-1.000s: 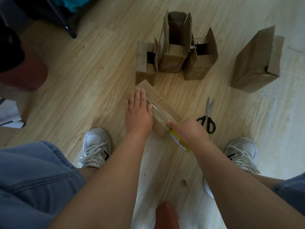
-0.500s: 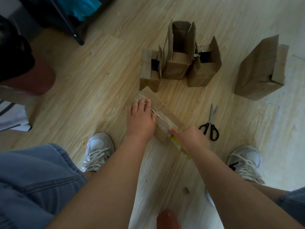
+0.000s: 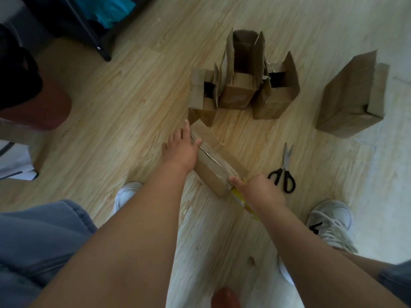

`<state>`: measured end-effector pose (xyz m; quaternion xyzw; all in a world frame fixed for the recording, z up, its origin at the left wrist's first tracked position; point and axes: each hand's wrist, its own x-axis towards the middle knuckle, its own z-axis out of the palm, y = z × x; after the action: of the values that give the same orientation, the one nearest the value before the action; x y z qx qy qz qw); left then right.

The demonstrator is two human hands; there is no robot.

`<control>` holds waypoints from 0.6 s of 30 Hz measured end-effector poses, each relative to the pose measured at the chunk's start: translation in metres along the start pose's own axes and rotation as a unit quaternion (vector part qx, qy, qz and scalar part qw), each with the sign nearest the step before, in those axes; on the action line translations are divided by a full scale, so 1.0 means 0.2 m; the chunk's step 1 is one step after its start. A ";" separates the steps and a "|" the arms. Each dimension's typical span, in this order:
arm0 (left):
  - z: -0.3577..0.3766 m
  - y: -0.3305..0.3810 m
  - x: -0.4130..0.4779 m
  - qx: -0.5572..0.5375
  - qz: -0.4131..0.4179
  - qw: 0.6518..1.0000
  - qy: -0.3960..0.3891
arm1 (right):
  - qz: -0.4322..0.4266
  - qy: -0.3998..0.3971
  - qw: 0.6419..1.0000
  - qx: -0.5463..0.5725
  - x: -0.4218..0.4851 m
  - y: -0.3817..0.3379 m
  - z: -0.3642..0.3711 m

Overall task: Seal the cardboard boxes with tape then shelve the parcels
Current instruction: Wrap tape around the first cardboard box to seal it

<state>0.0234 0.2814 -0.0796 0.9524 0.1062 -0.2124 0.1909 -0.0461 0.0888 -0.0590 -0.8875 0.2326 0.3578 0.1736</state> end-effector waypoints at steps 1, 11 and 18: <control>0.01 0.00 -0.01 0.009 0.000 1.000 0.002 | 0.002 -0.001 1.000 -0.001 0.00 0.00 0.00; 0.12 0.05 -0.31 0.072 0.170 0.981 0.059 | 0.001 0.000 1.000 0.015 -0.02 -0.01 -0.01; 0.18 0.05 -0.37 0.108 0.171 0.979 -0.019 | -0.010 -0.003 1.000 0.024 -0.02 -0.02 -0.02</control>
<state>-0.0530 0.2485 -0.0738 0.9673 -0.0851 -0.2053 0.1224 -0.0454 0.0915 -0.0533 -0.8843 0.2314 0.3533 0.1993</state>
